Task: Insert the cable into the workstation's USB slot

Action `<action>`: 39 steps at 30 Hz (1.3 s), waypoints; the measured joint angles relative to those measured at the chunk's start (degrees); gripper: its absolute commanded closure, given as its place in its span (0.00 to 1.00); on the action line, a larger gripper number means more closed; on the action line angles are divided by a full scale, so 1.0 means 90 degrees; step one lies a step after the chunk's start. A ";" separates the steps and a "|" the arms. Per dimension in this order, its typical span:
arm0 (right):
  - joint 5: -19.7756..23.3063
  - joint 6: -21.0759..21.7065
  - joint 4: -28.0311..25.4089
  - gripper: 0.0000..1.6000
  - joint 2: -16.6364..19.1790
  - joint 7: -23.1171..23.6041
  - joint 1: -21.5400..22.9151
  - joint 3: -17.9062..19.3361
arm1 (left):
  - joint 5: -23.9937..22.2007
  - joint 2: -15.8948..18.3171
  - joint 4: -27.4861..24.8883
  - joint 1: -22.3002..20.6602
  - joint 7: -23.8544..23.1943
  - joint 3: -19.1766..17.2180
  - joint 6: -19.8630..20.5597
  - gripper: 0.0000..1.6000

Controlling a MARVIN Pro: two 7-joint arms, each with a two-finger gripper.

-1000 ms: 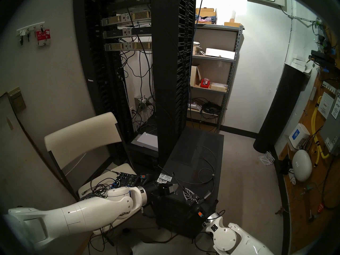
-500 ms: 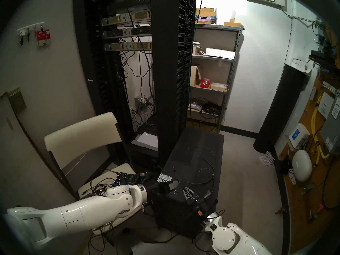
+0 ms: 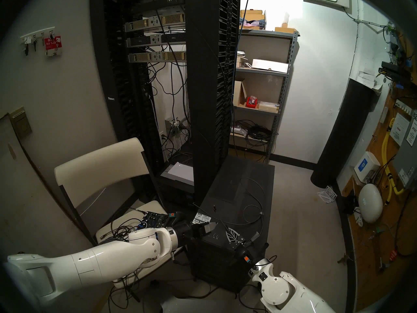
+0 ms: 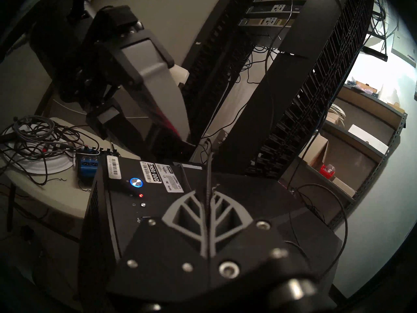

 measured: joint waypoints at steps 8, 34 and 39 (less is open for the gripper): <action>0.0060 -0.0079 0.0100 1.00 -0.0018 0.0121 0.0072 -0.0029 | -0.0047 -0.0041 -0.0014 -0.0034 0.0041 0.0017 0.0041 0.00; 0.0081 -0.0226 0.0117 1.00 -0.0026 0.0364 0.0147 -0.0198 | 0.0017 -0.0635 0.0124 -0.0123 0.1209 0.0024 -0.0207 0.19; 0.0081 -0.0253 0.0117 1.00 -0.0012 0.0346 0.0146 -0.0197 | -0.0034 -0.0671 0.0158 -0.0131 0.1095 0.0053 -0.0100 0.61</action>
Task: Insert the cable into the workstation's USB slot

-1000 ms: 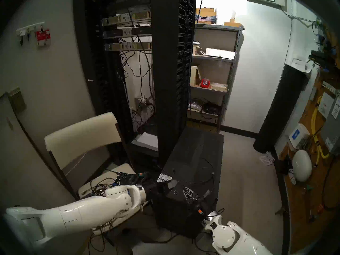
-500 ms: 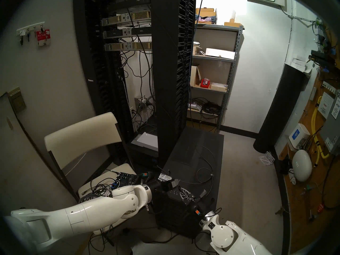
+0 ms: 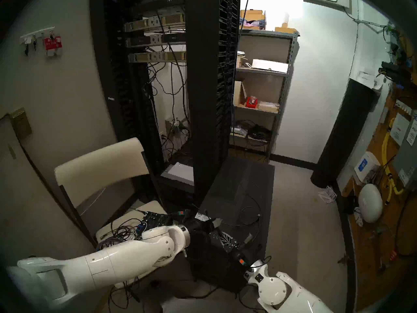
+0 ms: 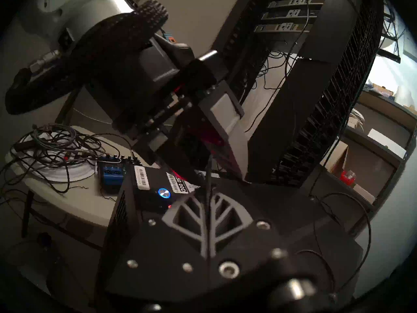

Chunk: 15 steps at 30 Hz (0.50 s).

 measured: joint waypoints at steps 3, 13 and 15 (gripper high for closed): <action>0.0003 -0.0006 0.0000 1.00 0.0015 0.0000 -0.0001 0.0001 | -0.0001 -0.0019 -0.0004 0.0002 -0.0007 0.0002 -0.0016 0.65; 0.0044 0.0001 -0.0007 1.00 0.0075 0.0036 -0.0003 0.0002 | 0.0348 -0.0093 -0.0037 0.0080 0.0070 -0.0011 -0.0523 1.00; 0.0057 0.0004 -0.0007 1.00 0.0090 0.0059 -0.0002 0.0001 | 0.0567 -0.0102 -0.0049 0.0171 -0.0083 -0.0044 -0.0723 1.00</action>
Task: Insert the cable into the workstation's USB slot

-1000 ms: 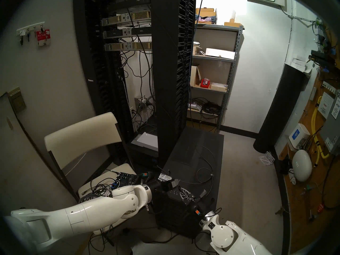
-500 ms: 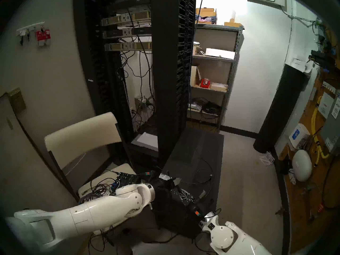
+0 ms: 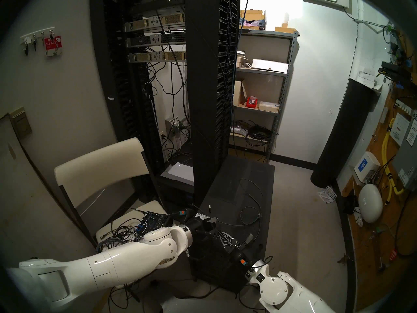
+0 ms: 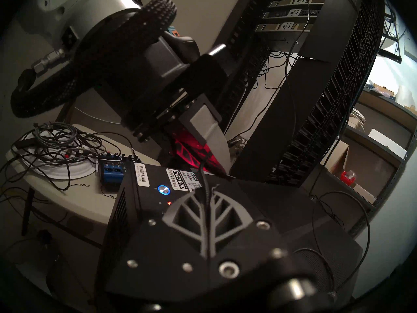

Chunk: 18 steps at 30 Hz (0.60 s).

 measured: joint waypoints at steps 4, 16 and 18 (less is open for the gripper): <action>0.0054 0.0021 -0.0001 1.00 0.0047 0.0119 -0.0005 -0.0002 | 0.0485 0.0026 -0.0007 0.0180 -0.0359 -0.0032 -0.0404 1.00; 0.0283 0.0153 -0.0021 0.00 0.0113 0.0460 -0.0031 0.0005 | 0.1577 0.0038 0.0438 0.0767 -0.1581 -0.0036 -0.1709 1.00; 0.0320 0.0177 -0.0027 0.00 0.0108 0.0503 -0.0027 0.0009 | 0.1764 -0.0006 0.0557 0.0868 -0.1782 -0.0043 -0.1911 1.00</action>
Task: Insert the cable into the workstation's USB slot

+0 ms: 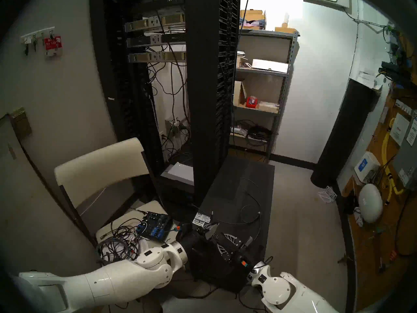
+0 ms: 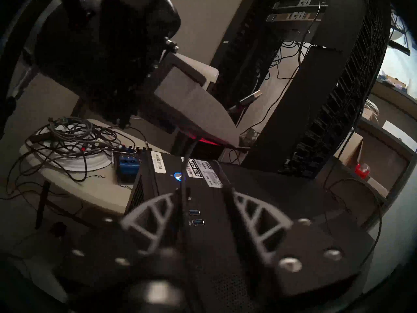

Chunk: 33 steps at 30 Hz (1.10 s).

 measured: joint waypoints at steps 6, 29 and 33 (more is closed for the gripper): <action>0.0301 0.0012 -0.0096 0.09 0.0008 0.0229 -0.0023 0.0080 | 0.0433 -0.0203 0.0328 0.0273 -0.0448 -0.0117 -0.0582 1.00; 0.3391 -0.0680 -0.1294 0.36 0.0483 0.1491 -0.0866 0.0661 | 0.1870 -0.1148 0.1463 0.0315 -0.0572 -0.0274 -0.3055 1.00; 0.3882 -0.0709 -0.1504 0.37 0.0549 0.1777 -0.0863 0.0715 | 0.2212 -0.1291 0.1880 0.0308 -0.0463 -0.0278 -0.3371 1.00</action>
